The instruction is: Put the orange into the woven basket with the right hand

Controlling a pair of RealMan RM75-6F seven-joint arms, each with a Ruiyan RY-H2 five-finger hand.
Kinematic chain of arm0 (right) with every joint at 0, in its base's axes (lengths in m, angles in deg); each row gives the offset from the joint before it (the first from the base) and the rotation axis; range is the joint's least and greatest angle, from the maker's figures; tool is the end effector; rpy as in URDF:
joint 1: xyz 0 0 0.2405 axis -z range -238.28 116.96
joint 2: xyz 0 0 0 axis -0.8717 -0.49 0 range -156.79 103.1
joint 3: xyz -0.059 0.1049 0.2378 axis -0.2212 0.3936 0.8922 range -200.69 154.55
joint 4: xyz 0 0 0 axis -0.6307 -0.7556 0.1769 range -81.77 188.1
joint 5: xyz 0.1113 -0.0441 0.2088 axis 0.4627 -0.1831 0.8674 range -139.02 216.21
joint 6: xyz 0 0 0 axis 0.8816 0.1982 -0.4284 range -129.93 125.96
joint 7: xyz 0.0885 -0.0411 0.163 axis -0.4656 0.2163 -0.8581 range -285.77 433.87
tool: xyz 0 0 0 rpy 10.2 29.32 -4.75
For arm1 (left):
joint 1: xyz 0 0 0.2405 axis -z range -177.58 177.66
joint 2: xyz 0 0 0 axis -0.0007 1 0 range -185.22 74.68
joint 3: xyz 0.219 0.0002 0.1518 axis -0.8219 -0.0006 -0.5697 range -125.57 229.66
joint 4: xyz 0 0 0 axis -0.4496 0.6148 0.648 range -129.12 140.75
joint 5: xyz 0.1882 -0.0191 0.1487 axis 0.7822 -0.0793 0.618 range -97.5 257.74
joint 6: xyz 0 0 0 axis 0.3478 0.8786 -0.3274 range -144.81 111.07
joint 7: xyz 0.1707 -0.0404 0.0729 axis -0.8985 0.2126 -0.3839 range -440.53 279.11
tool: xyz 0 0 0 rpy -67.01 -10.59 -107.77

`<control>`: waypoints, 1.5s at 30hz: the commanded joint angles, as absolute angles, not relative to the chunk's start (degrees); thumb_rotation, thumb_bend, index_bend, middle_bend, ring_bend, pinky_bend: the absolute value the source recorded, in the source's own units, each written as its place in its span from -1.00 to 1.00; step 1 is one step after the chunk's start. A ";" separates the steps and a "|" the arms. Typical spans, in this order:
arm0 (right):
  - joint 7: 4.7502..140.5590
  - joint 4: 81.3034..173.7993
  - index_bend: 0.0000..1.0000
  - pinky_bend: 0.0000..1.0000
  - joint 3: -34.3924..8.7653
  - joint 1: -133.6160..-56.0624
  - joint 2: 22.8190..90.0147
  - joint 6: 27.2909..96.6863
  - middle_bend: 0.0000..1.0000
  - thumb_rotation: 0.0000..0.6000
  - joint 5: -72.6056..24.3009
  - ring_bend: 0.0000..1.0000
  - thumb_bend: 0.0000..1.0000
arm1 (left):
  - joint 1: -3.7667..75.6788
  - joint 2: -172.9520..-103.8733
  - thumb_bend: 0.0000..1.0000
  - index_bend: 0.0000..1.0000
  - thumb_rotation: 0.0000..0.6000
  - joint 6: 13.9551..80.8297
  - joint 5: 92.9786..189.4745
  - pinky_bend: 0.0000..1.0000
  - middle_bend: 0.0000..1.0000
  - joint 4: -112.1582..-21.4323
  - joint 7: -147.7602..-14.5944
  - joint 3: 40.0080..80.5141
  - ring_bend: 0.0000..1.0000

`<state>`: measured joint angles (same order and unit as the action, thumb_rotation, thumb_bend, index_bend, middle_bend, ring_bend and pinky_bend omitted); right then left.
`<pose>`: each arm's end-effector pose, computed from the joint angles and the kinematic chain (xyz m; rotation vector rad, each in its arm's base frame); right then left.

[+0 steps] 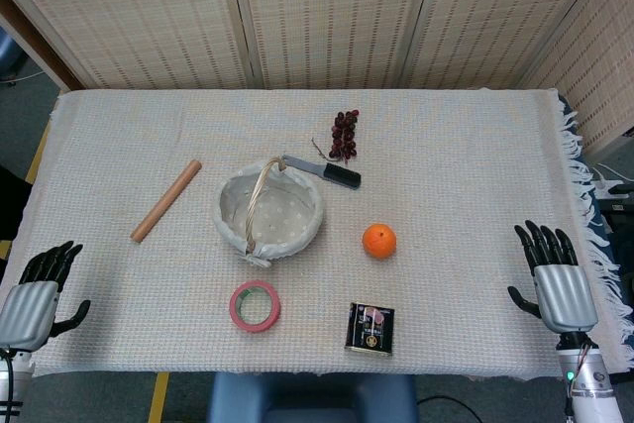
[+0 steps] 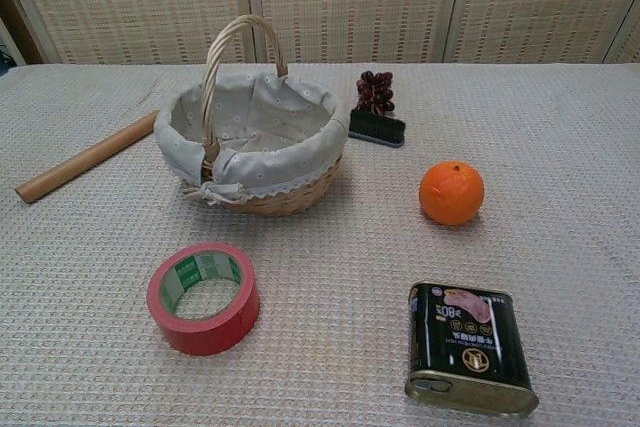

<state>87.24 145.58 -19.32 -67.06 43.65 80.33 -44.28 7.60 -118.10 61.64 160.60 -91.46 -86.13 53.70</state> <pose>-0.3226 -0.2414 0.0941 1.4256 -0.8509 0.7918 -0.3299 0.2371 0.1157 -1.4301 -0.9936 -0.7894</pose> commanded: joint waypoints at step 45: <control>121.23 154.83 -1.00 -0.93 -10.98 -90.63 65.81 70.34 -1.00 1.00 -8.75 -1.00 -0.73 | 7.96 -117.42 -0.31 -1.00 1.00 60.16 160.50 -0.87 -1.00 -92.13 -85.79 53.11 -1.00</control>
